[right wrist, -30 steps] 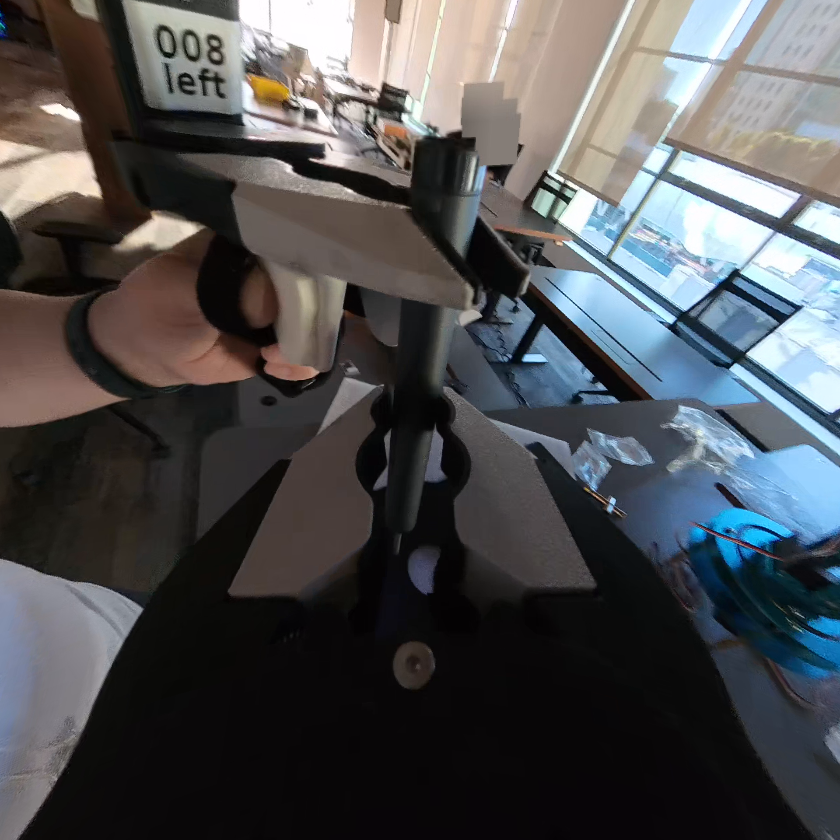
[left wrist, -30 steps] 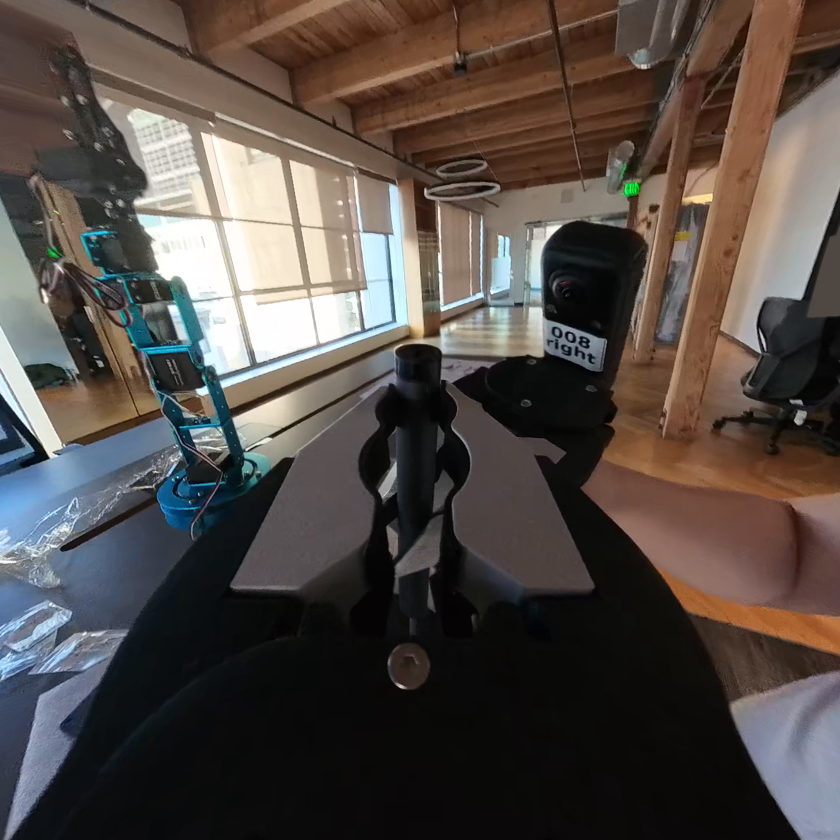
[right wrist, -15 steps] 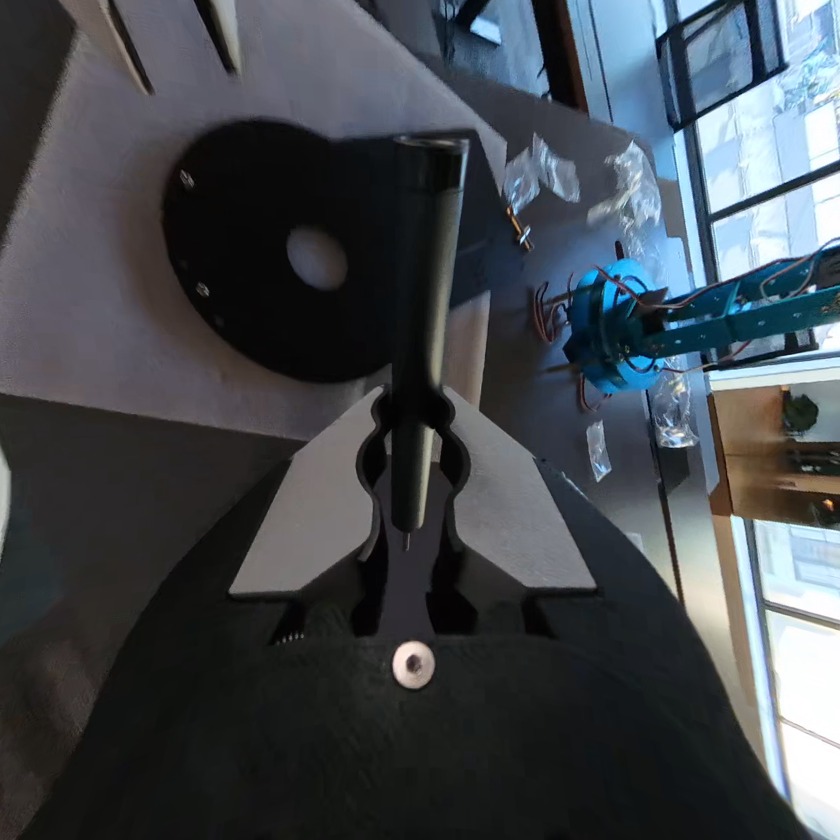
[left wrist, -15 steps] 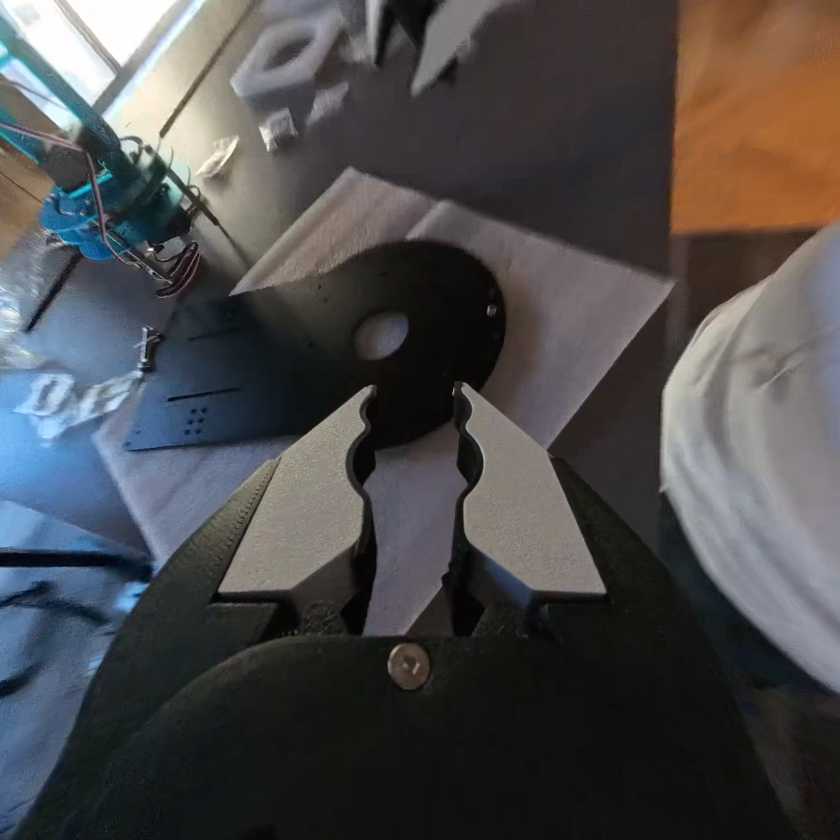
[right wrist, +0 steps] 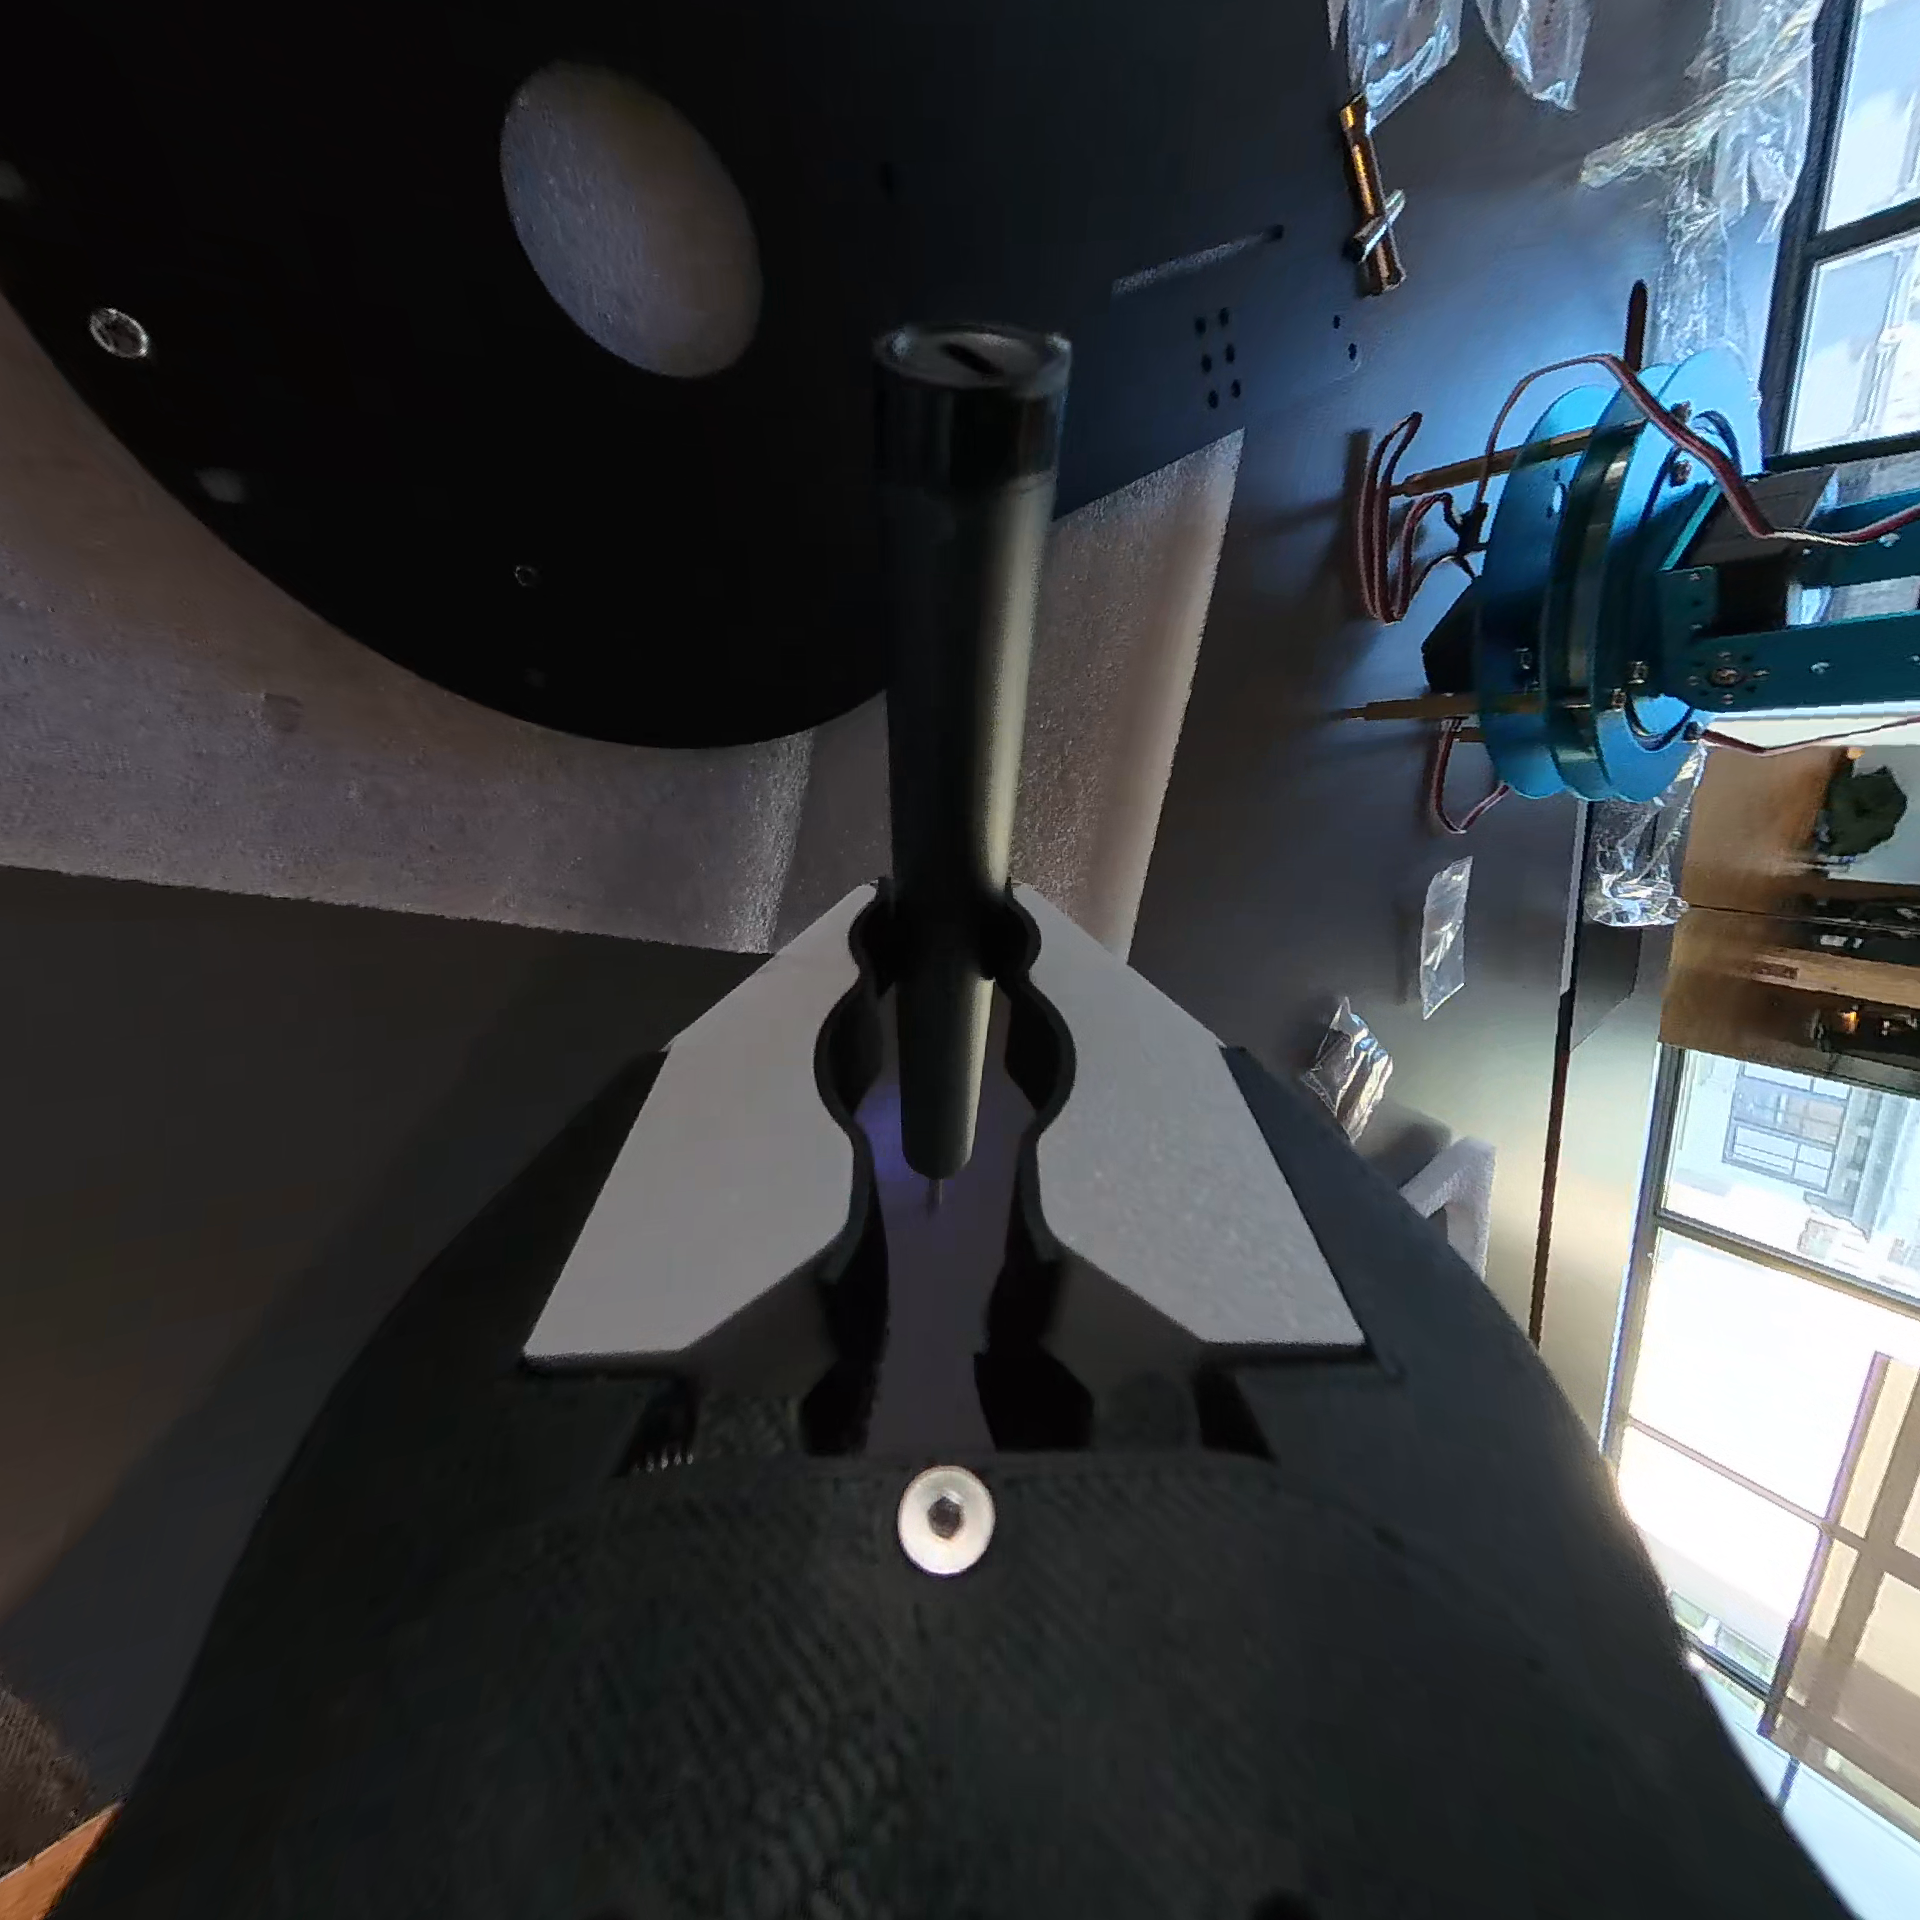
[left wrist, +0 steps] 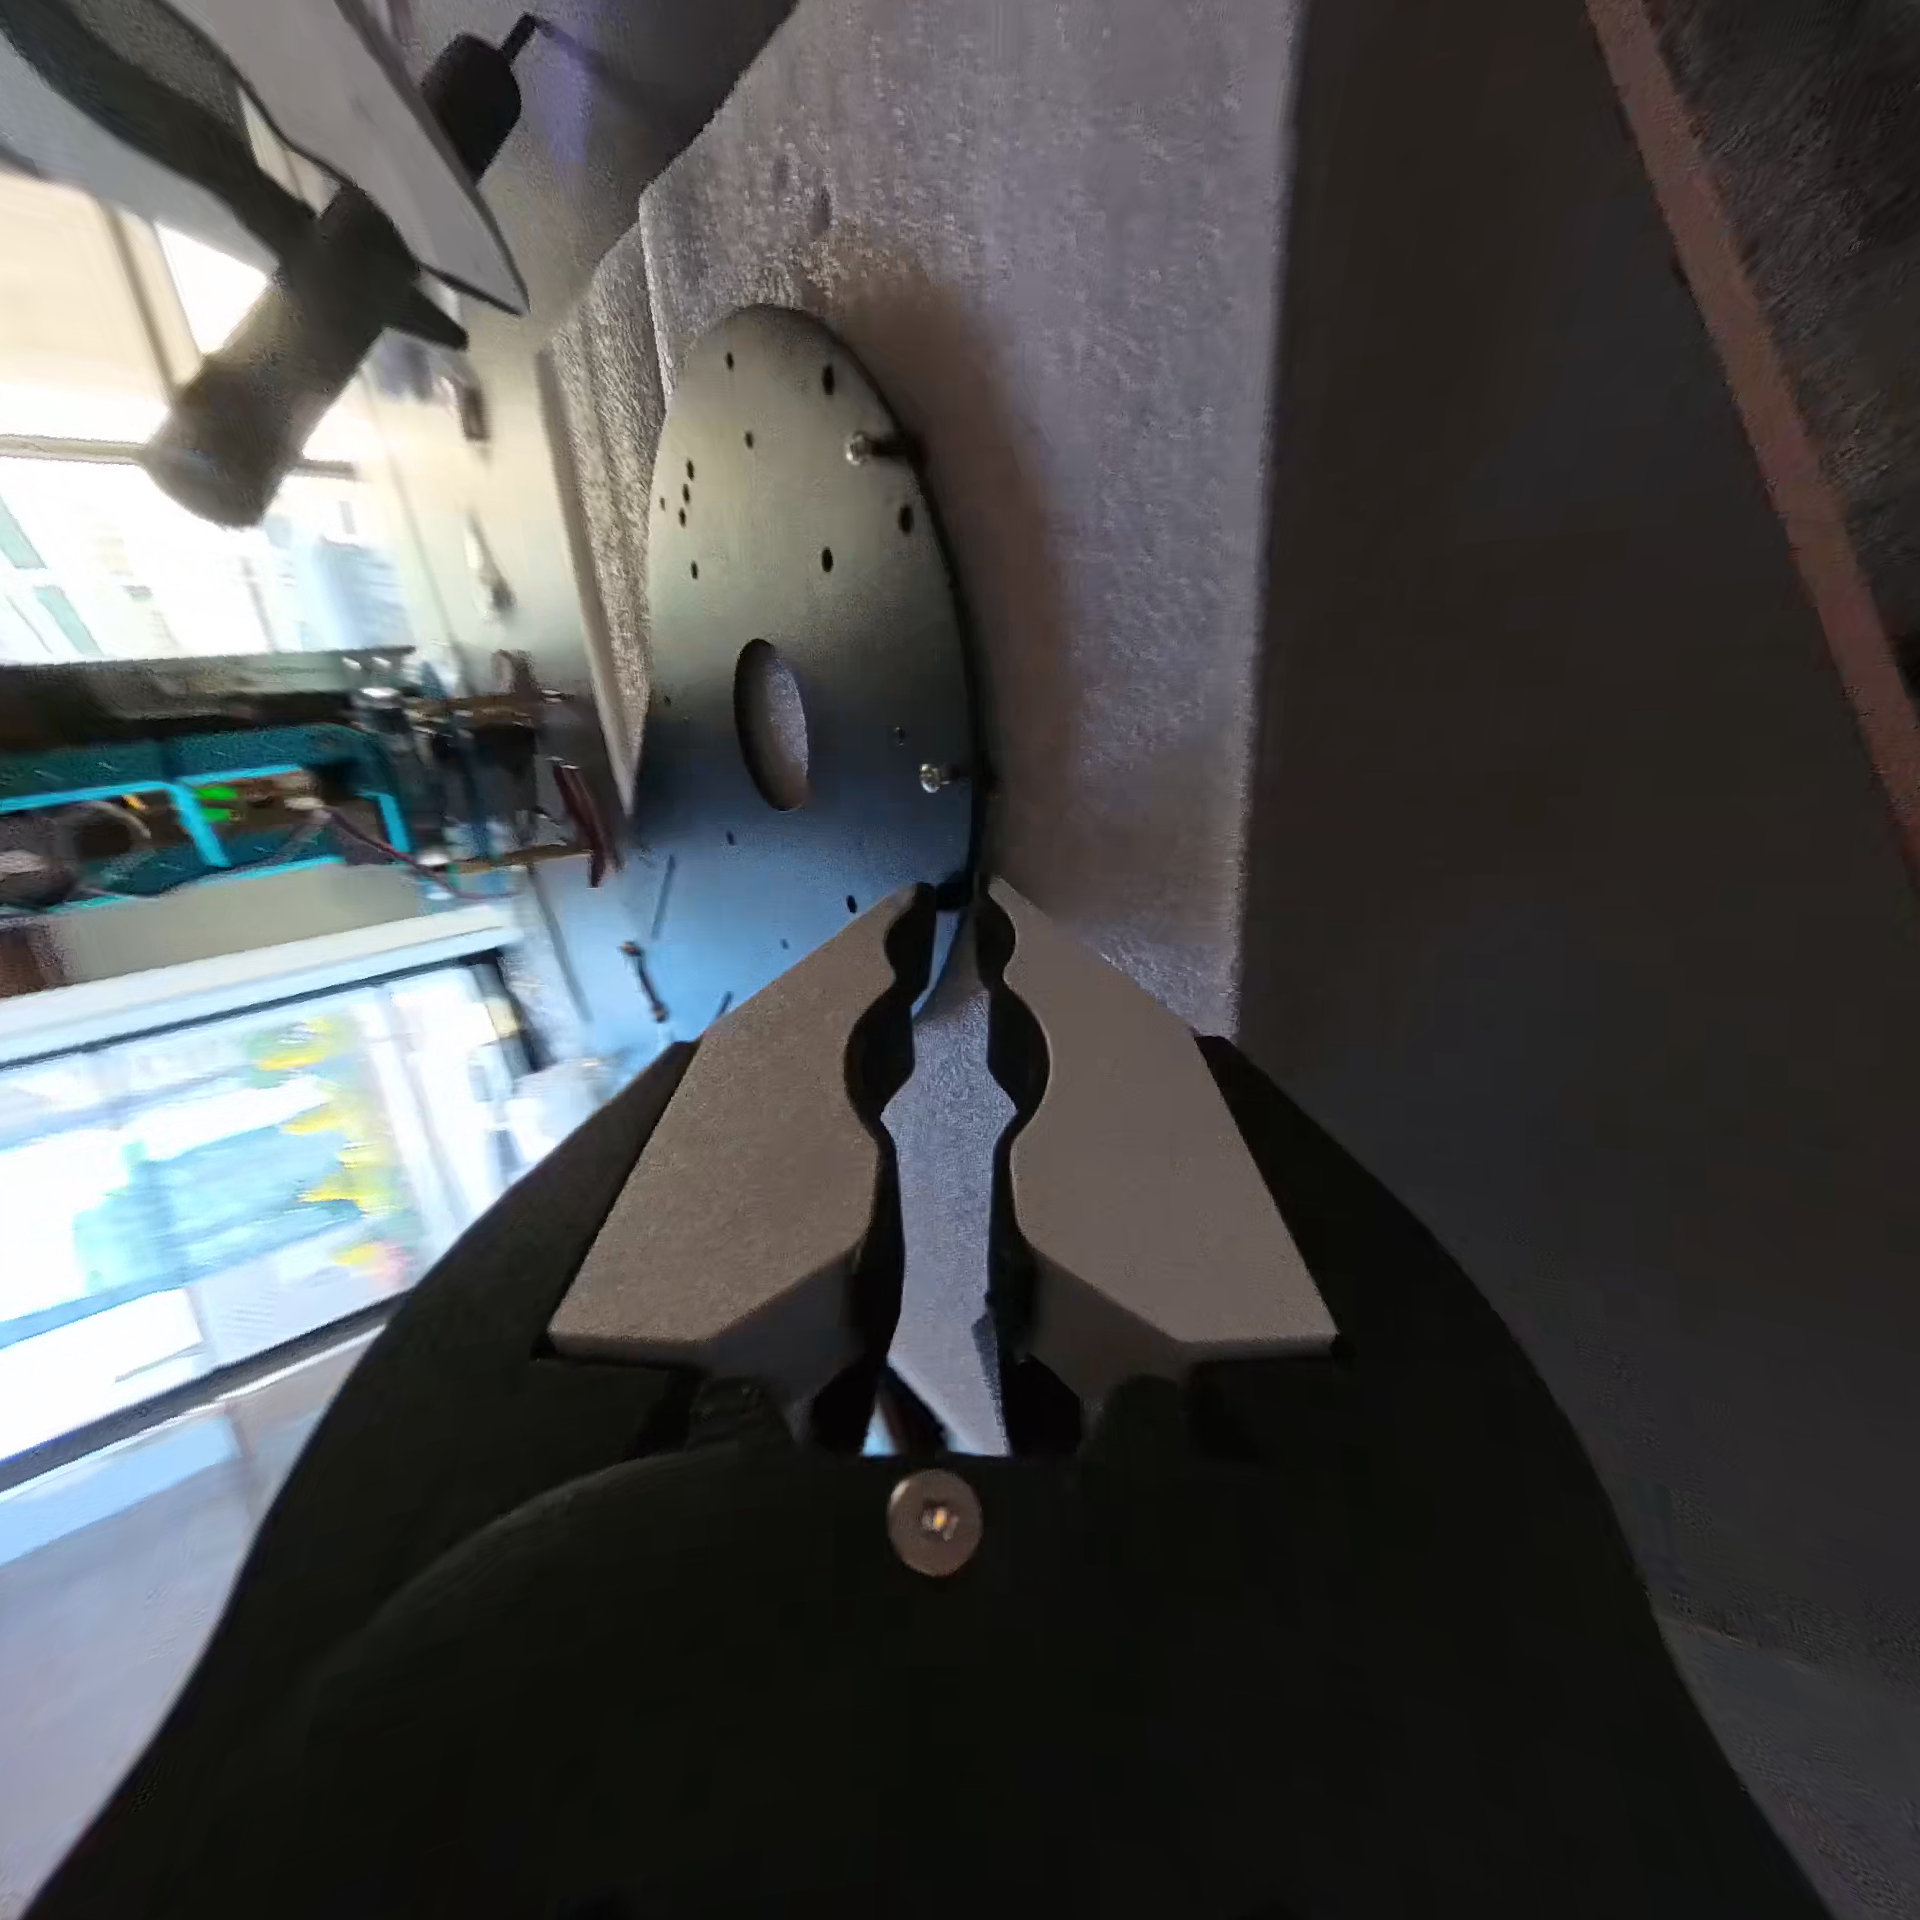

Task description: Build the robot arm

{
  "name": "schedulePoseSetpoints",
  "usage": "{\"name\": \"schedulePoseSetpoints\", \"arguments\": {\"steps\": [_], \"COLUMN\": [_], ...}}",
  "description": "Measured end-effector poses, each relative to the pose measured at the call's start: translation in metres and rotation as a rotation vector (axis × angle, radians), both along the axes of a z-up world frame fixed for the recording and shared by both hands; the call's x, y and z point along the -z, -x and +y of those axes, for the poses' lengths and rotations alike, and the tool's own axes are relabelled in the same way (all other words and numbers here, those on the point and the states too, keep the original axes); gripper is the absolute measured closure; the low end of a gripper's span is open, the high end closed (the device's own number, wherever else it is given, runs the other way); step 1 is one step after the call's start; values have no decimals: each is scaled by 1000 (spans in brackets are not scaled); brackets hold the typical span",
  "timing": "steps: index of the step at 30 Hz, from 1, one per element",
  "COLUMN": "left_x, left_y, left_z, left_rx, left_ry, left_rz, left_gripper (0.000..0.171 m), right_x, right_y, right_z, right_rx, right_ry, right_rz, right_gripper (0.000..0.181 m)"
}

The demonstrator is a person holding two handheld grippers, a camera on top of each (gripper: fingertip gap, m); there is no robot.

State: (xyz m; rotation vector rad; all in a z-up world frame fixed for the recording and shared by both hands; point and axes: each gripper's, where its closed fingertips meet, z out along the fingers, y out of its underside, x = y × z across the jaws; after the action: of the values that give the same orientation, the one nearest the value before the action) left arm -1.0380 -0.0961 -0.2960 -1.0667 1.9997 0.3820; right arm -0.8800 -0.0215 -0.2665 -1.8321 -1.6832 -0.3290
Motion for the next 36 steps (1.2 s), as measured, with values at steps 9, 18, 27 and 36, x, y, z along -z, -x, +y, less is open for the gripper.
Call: {"name": "schedulePoseSetpoints", "arguments": {"steps": [9, 18, 27, 36], "left_x": [-2, -17, -15, -8], "left_y": [-1, -4, -2, -1], "left_z": [1, 1, 2, 2], "left_rx": [-51, -70, -82, -88], "left_ry": [-133, -161, -149, -154], "left_rz": [-96, -221, -236, -222], "left_gripper": [169, 170, 170, 169], "right_x": [-3, -7, -7, -6], "right_y": [5, 5, 4, 6], "right_z": [-7, -9, -8, -6], "right_rx": [8, 15, 16, 11], "right_ry": [-76, -110, -119, -124], "right_rz": [29, 29, 16, 22], "right_gripper": [165, 165, 165, 165]}}
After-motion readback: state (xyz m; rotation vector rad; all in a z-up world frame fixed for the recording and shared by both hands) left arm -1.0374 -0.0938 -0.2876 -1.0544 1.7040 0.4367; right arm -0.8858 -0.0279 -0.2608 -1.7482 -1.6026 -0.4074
